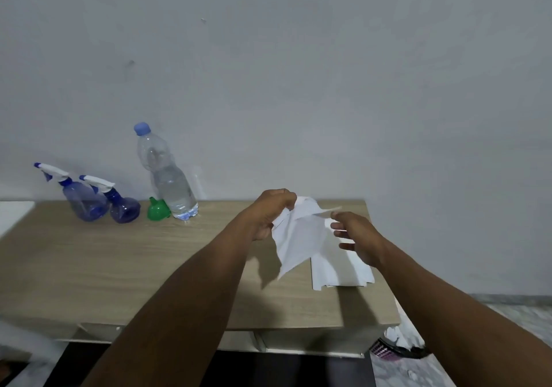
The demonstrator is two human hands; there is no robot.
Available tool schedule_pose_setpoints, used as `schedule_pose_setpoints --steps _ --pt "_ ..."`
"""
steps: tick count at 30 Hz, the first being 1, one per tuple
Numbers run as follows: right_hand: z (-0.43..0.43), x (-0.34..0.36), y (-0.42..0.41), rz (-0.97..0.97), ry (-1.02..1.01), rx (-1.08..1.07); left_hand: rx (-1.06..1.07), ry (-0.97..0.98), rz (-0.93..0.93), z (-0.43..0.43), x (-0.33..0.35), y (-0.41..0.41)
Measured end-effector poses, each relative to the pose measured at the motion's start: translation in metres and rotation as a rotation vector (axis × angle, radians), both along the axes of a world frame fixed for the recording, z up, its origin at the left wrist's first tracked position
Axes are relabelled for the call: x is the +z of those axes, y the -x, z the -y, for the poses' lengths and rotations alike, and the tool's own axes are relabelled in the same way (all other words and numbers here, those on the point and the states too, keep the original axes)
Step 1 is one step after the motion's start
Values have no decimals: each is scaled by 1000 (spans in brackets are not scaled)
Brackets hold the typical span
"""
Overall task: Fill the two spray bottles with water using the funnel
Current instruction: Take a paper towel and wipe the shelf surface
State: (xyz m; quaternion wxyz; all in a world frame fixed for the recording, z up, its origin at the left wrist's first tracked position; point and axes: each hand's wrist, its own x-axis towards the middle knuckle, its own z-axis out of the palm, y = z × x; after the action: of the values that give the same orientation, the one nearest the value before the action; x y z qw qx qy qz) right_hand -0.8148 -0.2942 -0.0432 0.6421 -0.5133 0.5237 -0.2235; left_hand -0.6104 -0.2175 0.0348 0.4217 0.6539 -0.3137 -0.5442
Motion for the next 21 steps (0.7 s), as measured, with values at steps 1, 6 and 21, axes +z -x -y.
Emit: schedule_pose_setpoints --steps 1,6,21 --pt "-1 5 -6 39 -44 46 -11 -17 -9 -5 4 -4" --pt "-21 15 -34 273 -275 237 30 -54 -74 -31 14 -30" --pt "-60 43 -143 256 94 243 142 -34 -257 -134 -31 -157"
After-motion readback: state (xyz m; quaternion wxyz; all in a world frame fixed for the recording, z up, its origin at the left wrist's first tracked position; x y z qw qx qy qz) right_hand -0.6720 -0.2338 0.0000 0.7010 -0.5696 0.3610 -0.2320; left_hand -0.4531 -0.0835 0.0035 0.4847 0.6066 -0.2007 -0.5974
